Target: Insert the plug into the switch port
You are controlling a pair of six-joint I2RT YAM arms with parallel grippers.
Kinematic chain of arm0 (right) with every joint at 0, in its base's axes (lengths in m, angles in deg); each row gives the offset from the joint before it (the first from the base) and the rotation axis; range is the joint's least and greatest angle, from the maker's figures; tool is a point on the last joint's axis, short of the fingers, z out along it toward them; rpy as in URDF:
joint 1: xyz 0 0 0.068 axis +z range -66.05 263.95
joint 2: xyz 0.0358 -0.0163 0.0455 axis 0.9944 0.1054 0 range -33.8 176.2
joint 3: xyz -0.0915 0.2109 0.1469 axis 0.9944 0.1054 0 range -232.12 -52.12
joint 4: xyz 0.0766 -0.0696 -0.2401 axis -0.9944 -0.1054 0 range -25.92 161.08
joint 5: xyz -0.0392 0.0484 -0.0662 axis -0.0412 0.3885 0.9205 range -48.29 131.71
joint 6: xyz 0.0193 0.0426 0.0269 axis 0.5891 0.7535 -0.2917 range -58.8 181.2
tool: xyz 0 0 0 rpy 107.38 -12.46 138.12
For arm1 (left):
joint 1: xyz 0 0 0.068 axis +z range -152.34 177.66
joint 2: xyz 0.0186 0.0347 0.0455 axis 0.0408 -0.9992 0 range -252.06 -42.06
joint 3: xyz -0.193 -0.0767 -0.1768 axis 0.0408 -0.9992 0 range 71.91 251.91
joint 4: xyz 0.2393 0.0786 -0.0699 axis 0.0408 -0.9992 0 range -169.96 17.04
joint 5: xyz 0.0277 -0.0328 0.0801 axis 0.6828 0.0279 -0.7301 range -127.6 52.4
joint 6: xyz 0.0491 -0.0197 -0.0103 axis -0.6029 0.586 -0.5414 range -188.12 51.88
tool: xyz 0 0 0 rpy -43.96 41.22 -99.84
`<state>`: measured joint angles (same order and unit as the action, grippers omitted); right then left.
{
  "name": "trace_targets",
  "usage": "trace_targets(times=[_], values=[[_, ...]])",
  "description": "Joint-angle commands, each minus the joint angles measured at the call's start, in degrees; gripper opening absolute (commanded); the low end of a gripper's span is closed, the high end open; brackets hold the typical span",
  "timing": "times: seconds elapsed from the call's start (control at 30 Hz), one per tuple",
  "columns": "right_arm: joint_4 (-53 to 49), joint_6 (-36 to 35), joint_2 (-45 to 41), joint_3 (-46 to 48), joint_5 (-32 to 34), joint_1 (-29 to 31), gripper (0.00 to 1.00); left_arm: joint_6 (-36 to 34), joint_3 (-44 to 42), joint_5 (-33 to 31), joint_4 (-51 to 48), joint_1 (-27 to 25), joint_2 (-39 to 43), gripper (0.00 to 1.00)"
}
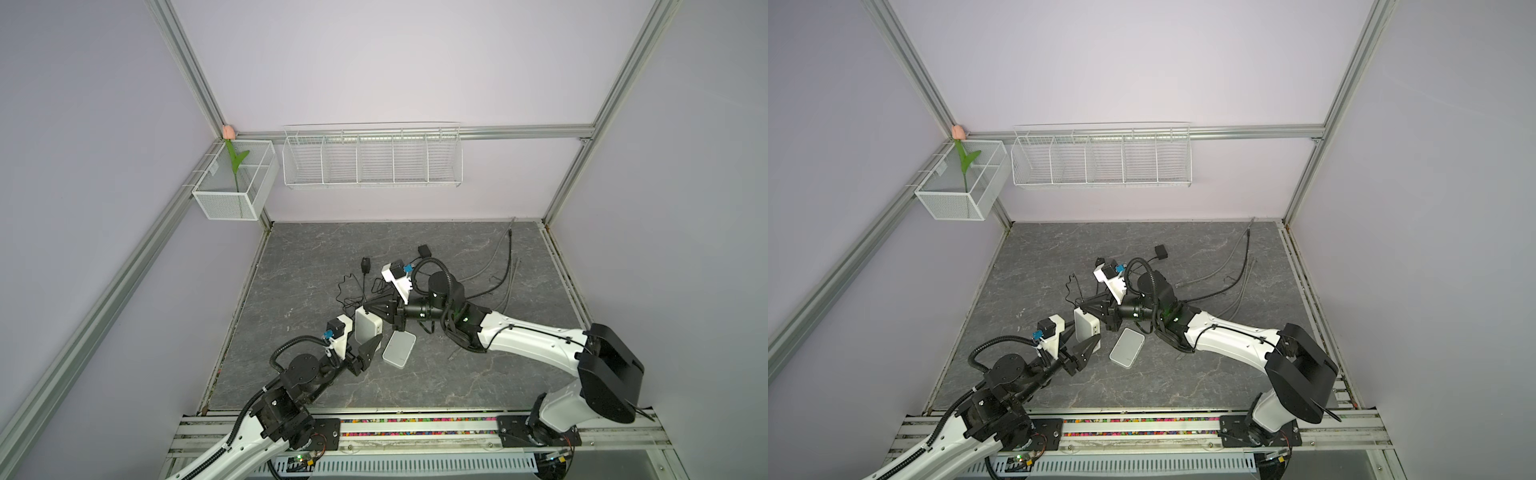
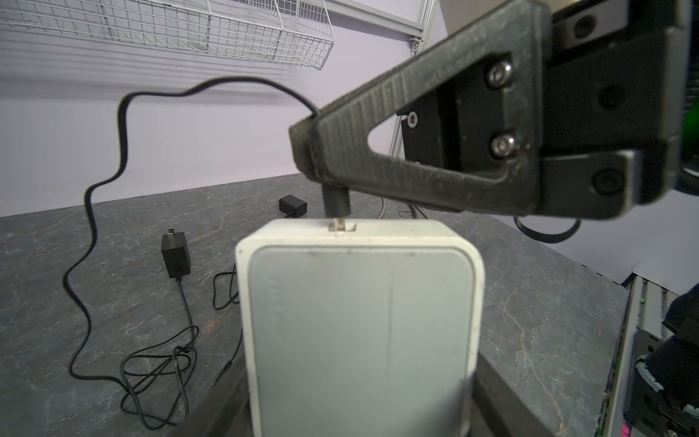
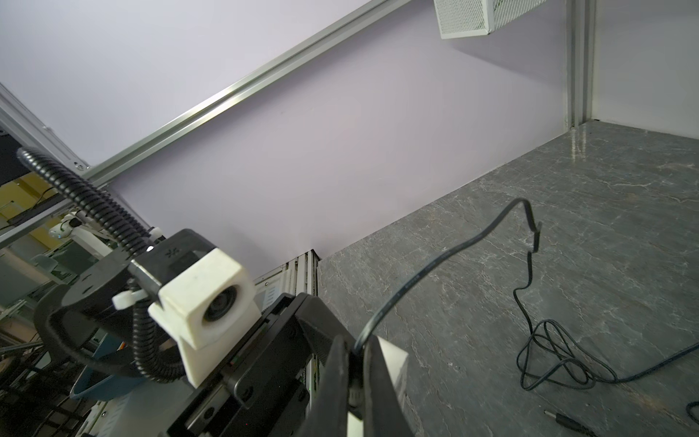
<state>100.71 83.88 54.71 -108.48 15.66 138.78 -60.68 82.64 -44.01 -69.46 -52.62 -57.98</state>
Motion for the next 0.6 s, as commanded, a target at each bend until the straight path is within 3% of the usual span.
trace_targets(times=[0.0, 0.2, 0.57], values=[[-20.58, -0.26, 3.51, 3.70, 0.78, 2.67, 0.07, -1.78, 6.62, -2.90, 22.48, 0.29, 1.95, 0.00], [-21.89, 0.37, 3.71, 4.24, 3.70, 3.30, 0.07, -1.64, 6.06, -3.20, 23.94, 0.28, 2.11, 0.00], [-19.08, -3.06, 4.25, 5.09, -5.49, 3.01, 0.07, -0.51, 7.28, 0.07, 23.50, 0.28, 3.14, 0.00]])
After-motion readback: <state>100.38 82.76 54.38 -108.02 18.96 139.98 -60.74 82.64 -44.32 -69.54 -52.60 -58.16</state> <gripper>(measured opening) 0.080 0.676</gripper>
